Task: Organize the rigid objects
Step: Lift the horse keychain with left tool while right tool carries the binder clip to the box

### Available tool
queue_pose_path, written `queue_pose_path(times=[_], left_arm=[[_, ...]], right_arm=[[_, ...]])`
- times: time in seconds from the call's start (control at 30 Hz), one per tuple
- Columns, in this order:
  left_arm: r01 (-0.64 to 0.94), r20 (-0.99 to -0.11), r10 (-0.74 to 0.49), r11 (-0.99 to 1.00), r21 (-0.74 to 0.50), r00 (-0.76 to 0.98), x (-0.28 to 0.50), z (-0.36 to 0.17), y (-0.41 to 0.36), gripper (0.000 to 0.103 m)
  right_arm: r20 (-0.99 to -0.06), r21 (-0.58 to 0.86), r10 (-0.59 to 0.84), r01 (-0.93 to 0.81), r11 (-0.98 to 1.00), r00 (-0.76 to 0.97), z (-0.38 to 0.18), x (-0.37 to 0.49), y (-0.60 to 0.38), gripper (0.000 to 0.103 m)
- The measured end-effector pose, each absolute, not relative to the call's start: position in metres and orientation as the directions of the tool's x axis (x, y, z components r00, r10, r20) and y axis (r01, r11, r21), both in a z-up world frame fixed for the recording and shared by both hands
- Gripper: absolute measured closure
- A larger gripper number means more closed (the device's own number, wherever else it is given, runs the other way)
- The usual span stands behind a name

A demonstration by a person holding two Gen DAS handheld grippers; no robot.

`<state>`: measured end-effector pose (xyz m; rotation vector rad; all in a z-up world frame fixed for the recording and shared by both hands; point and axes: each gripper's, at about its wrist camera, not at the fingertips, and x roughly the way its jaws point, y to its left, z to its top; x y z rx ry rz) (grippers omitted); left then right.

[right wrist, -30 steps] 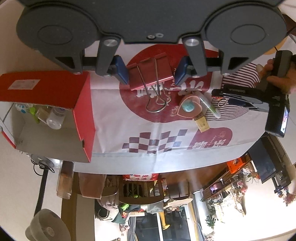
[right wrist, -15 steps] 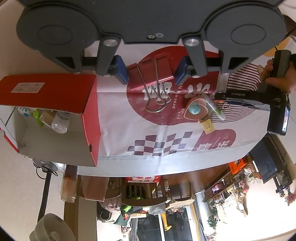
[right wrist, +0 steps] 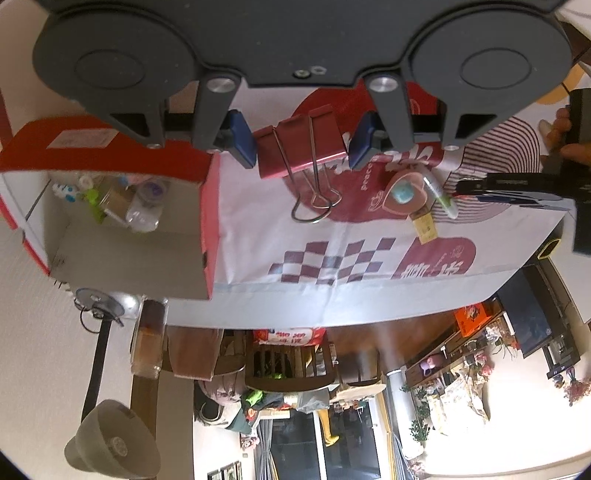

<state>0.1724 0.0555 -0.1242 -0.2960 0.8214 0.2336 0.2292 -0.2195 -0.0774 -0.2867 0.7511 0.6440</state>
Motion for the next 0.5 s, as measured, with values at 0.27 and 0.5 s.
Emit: queue_pose_path(times=[0.27, 0.5], left_arm=[[-0.272, -0.700, 0.055, 0.941, -0.203, 0.712, 0.183, -0.078, 0.036, 0.053], [-0.171, -0.643, -0.006, 0.962, -0.213, 0.766, 0.213, -0.038, 0.004, 0.053]], right_arm=[[-0.672, -0.036, 0.442, -0.622, 0.782, 0.594, -0.052, 0.250, -0.240, 0.049], [-0.652, -0.060, 0.412, -0.586, 0.808, 0.636, -0.037, 0.278, -0.268, 0.049]])
